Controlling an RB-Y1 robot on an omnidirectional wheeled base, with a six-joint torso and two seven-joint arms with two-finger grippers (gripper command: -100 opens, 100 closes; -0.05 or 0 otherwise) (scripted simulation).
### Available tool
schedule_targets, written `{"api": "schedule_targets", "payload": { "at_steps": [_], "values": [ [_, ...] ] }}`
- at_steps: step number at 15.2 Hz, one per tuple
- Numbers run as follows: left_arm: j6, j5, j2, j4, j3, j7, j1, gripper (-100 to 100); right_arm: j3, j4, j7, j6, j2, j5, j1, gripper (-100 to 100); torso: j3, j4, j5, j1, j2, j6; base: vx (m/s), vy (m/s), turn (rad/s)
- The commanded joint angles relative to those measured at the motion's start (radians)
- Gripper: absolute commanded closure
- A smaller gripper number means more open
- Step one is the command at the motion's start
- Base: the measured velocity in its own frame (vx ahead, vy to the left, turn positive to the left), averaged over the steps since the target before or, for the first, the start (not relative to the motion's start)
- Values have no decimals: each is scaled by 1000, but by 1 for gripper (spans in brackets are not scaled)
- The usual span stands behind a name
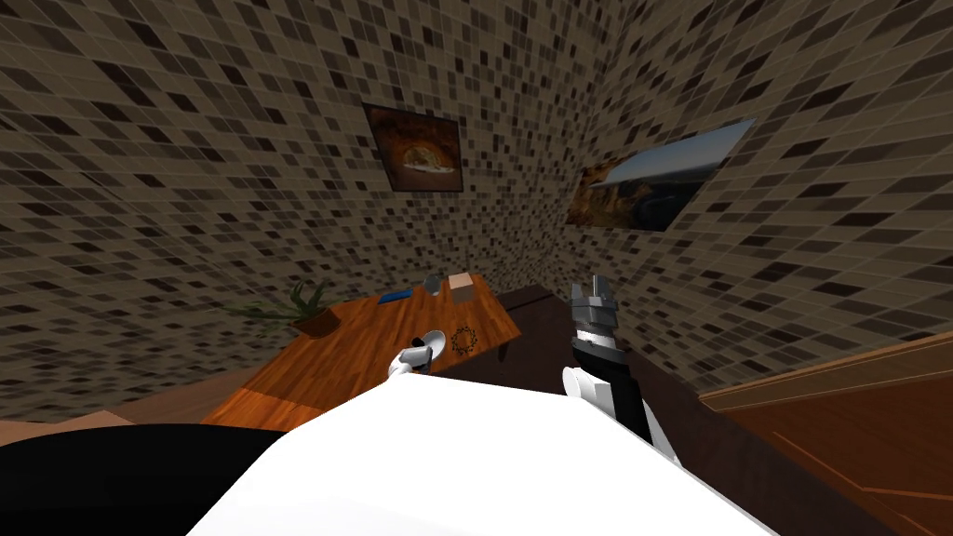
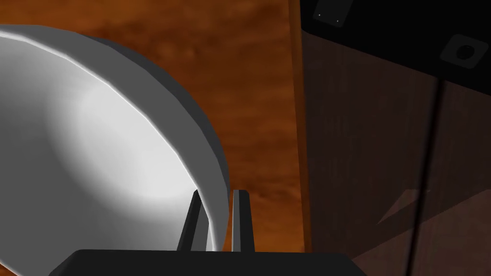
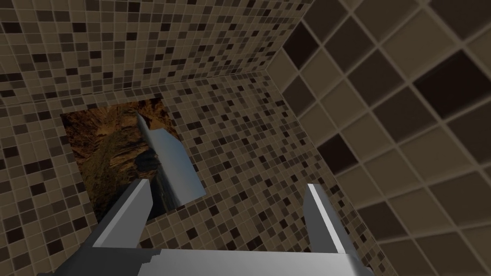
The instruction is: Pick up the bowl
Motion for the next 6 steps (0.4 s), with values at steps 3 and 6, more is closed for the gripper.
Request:
{"api": "schedule_targets", "payload": {
  "at_steps": [3, 6],
  "values": [
    [56, 4, 7, -48, 7, -3, -4, 100, 0, 0, 0, 0, 0, 0, 0, 0, 2, 1, 0, -1, 3, 0, -53, -21, -7],
    [64, 7, 10, -51, 10, -5, -8, 100, 0, 0, 0, 0, 0, 0, 0, 0, 2, 1, -1, -1, 4, 0, -47, -16, -4]
  ]
}}
